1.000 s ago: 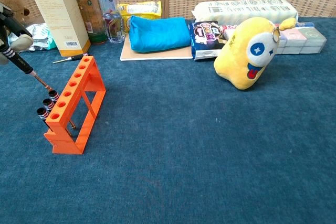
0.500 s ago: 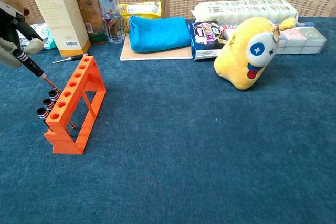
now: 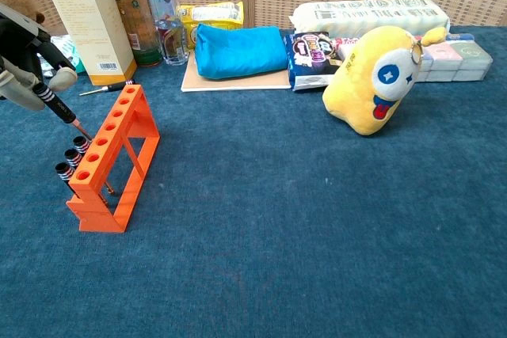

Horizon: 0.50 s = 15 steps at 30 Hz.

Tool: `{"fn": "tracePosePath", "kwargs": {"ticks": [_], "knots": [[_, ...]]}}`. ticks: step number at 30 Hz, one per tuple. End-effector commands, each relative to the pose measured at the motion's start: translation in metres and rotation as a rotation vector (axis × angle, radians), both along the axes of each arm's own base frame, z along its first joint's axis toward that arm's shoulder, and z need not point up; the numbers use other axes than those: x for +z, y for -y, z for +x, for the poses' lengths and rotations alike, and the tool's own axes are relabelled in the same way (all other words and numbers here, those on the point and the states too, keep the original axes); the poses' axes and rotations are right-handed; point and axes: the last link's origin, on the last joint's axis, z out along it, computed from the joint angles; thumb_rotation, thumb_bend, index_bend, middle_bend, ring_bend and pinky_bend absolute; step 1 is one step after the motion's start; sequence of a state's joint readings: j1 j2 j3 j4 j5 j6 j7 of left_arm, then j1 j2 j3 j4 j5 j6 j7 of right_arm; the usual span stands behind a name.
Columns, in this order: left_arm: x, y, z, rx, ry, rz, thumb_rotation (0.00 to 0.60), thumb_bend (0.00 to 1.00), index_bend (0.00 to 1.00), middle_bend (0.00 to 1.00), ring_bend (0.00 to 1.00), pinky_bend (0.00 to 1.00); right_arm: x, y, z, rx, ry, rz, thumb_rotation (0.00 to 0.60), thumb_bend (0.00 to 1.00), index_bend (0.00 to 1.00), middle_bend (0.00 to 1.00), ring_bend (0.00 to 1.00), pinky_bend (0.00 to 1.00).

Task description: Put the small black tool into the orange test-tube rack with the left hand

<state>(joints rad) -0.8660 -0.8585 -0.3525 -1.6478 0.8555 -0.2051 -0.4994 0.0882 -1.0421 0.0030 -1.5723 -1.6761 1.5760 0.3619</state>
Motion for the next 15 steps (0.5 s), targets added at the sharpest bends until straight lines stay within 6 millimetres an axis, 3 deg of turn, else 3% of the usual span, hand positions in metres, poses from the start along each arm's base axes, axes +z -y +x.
{"fn": "tracePosePath", "kwargs": {"ticks": [1, 15], "knots": [[-0.0029, -0.0012, 0.0009, 0.000, 0.003, 0.005, 0.600, 0.40, 0.64, 1.00, 1.00, 1.00, 0.0002, -0.0002, -0.0002, -0.001, 0.001, 0.000, 0.594, 0.00, 0.11, 0.16, 0.05, 0.06], [-0.0070, -0.0017, 0.0069, -0.004, 0.005, 0.007, 0.600, 0.40, 0.64, 1.00, 1.00, 1.00, 0.0026, -0.0002, -0.0005, -0.001, 0.007, -0.003, 0.592, 0.00, 0.11, 0.16, 0.05, 0.06]]}}
